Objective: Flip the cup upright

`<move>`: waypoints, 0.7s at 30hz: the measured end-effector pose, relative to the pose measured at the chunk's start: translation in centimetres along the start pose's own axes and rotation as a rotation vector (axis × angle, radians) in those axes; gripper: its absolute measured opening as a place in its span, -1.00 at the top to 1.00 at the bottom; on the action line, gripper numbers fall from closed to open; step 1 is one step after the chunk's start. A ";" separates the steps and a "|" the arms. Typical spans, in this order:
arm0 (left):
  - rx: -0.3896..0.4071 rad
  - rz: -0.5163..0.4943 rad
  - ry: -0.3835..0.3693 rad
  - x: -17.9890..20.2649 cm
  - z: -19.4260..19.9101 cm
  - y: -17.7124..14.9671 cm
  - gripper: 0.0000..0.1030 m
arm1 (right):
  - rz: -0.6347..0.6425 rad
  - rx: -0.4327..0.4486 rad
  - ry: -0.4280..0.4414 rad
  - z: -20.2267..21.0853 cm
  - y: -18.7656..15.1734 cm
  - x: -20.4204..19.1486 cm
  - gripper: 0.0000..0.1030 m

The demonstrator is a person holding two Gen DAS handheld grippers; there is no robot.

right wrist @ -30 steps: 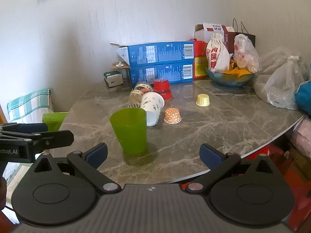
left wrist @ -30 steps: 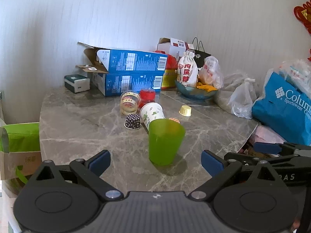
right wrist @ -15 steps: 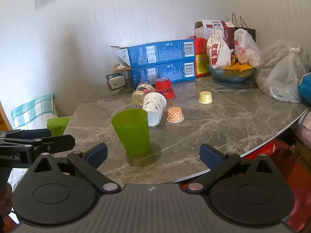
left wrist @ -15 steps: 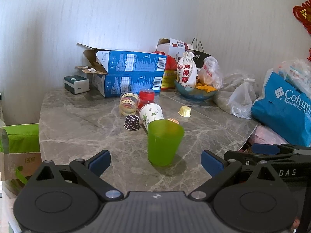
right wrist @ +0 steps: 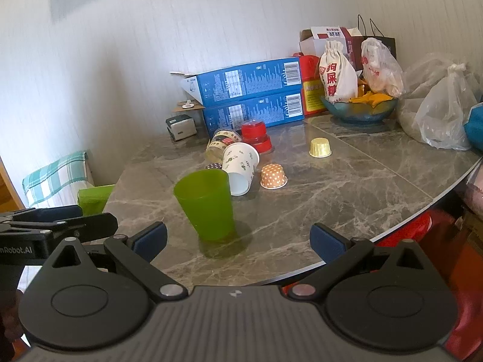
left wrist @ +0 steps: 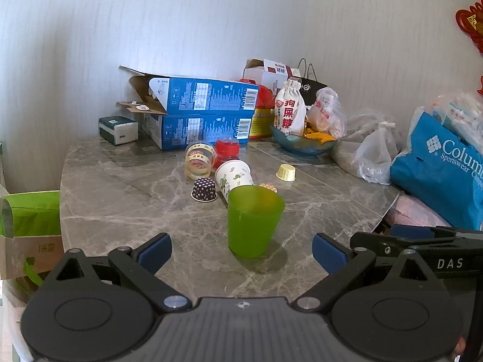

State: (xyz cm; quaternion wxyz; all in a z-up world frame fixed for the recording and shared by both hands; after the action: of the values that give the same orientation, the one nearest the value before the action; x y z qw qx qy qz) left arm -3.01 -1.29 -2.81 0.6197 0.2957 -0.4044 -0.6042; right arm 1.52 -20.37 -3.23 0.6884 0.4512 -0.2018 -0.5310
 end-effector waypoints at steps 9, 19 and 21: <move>-0.002 0.013 0.009 -0.2 -0.2 -0.3 -0.95 | 0.008 -0.002 0.001 -0.3 -0.1 -0.2 -0.98; 0.008 0.014 0.011 -0.2 0.1 -0.3 -0.95 | 0.011 -0.003 0.003 -0.2 -0.1 -0.3 -0.98; 0.014 0.006 0.016 0.0 0.3 -0.3 -0.95 | 0.010 -0.001 0.003 -0.1 -0.1 -0.3 -0.98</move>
State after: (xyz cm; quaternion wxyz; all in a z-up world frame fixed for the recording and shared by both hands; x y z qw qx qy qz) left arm -3.42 -1.27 -2.90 0.6227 0.3033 -0.4045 -0.5972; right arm 1.43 -20.06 -3.35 0.6915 0.4507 -0.2026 -0.5269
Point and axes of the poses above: each gripper's, at about its wrist camera, not at the fingertips, and z roughly against the way its jaws point, x to its right, y to its top, the point moved 1 cm from there along -z, roughly the way its jaws point, and after that the axes turned 2 degrees about -x, right-handed, at the moved point
